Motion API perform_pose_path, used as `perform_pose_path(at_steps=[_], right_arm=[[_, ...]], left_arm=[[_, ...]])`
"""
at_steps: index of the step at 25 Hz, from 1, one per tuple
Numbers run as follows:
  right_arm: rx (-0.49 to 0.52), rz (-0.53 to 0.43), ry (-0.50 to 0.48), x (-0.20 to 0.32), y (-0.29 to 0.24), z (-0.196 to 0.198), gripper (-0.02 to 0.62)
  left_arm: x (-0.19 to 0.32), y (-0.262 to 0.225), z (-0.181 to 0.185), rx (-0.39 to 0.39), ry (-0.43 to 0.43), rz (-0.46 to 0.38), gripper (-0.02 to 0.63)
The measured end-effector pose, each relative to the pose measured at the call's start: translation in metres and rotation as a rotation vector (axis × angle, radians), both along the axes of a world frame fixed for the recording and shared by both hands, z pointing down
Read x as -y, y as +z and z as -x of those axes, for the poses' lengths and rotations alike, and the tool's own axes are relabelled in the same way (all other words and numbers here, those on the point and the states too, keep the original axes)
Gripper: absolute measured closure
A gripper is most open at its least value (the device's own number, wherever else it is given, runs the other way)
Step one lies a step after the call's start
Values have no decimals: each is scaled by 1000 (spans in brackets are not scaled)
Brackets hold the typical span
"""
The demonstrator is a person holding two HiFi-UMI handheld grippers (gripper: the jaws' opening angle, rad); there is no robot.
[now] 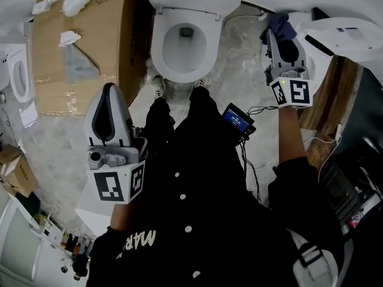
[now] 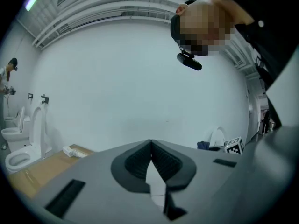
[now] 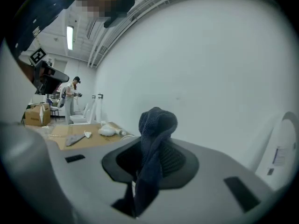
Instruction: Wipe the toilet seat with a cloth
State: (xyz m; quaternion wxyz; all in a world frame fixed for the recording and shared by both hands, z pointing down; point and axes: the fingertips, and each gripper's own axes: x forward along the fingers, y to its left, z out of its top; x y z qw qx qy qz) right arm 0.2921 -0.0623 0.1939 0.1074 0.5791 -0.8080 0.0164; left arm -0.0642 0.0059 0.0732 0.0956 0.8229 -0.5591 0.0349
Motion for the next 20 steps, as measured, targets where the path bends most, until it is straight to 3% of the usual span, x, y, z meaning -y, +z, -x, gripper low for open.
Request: perform_pose_path(at_steps=[4,12,20], right_arm=[[-2,81,-90,10,54,46,506],[-117,199,-323,27,169,140,508],[-355,293,-466,53,299,178,509]], left_arm=[[-13,26,1,9,17,44,598],[-18,81,10,-12,24,115,598],[-7,139,20,-45,4,171,598]])
